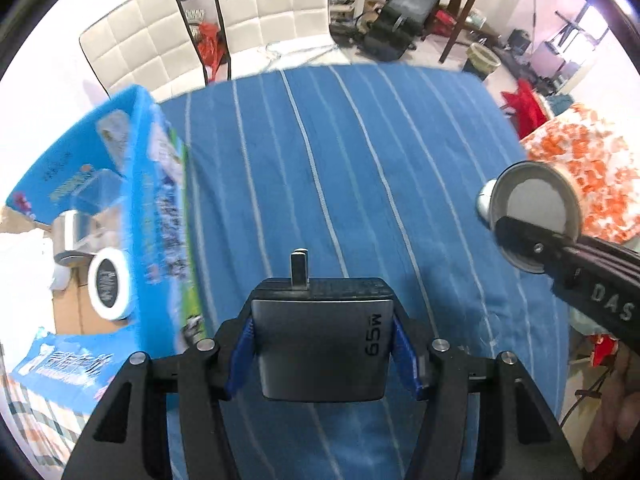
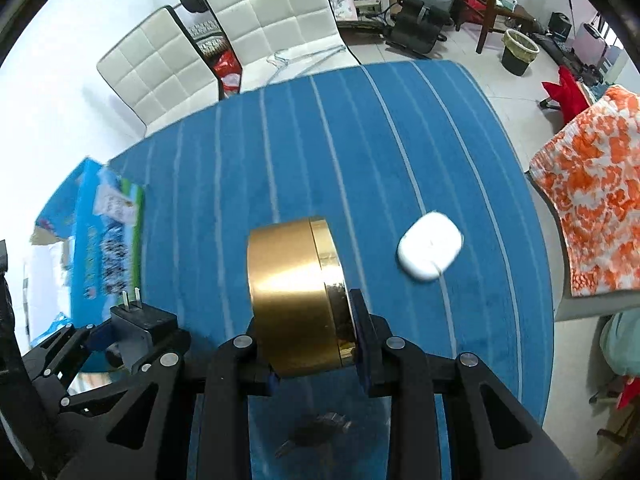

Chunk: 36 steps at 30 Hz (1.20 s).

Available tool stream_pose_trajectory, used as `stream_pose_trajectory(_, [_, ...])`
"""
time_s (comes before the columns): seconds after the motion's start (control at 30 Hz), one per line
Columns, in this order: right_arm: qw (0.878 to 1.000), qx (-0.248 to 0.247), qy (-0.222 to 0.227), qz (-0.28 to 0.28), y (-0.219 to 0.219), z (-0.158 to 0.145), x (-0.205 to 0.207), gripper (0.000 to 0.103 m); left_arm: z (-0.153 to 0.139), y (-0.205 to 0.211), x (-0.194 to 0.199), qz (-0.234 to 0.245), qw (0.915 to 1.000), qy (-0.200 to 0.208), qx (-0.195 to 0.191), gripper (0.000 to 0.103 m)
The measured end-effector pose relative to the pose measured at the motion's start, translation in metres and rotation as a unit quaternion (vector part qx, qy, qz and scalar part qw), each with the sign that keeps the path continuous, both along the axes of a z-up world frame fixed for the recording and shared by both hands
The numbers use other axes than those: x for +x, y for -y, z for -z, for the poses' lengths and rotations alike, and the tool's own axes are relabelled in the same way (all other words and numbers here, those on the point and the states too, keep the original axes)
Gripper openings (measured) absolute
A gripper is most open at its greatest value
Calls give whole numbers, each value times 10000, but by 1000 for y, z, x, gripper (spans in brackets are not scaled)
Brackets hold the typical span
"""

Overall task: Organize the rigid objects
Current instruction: 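Carry the charger and tape roll over the blue box with both grippers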

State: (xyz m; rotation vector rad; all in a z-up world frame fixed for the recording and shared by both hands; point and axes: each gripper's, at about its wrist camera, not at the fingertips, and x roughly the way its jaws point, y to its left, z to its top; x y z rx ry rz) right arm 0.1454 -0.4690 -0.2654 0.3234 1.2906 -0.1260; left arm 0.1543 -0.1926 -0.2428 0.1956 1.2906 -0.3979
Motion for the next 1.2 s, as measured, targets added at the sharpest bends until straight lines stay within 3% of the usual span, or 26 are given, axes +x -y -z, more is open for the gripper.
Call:
stream_pose_trajectory(0.33, [9985, -124, 476, -247, -93, -78, -35, 30, -82, -93, -19, 55, 9976, 617, -305, 56])
stream_pose_trajectory(0.6, [9945, 173, 741, -718, -196, -111, -30, 30, -101, -200, -11, -470, 9956, 797, -125, 56])
stream_pose_trajectory(0.73, [9916, 380, 774, -961, -250, -113, -16, 30, -86, -249, 4, -700, 9945, 747, 239, 56])
stream_pose_trajectory(0.87, [9902, 633, 554, -1111, -296, -94, 8, 30, -51, -291, 28, -886, 9944, 352, 448, 56])
stream_pose_trajectory(1.2, [9888, 879, -299, -1166, -365, -5, 58, 30, 28, -319, 70, -925, 9908, -303, 942, 56])
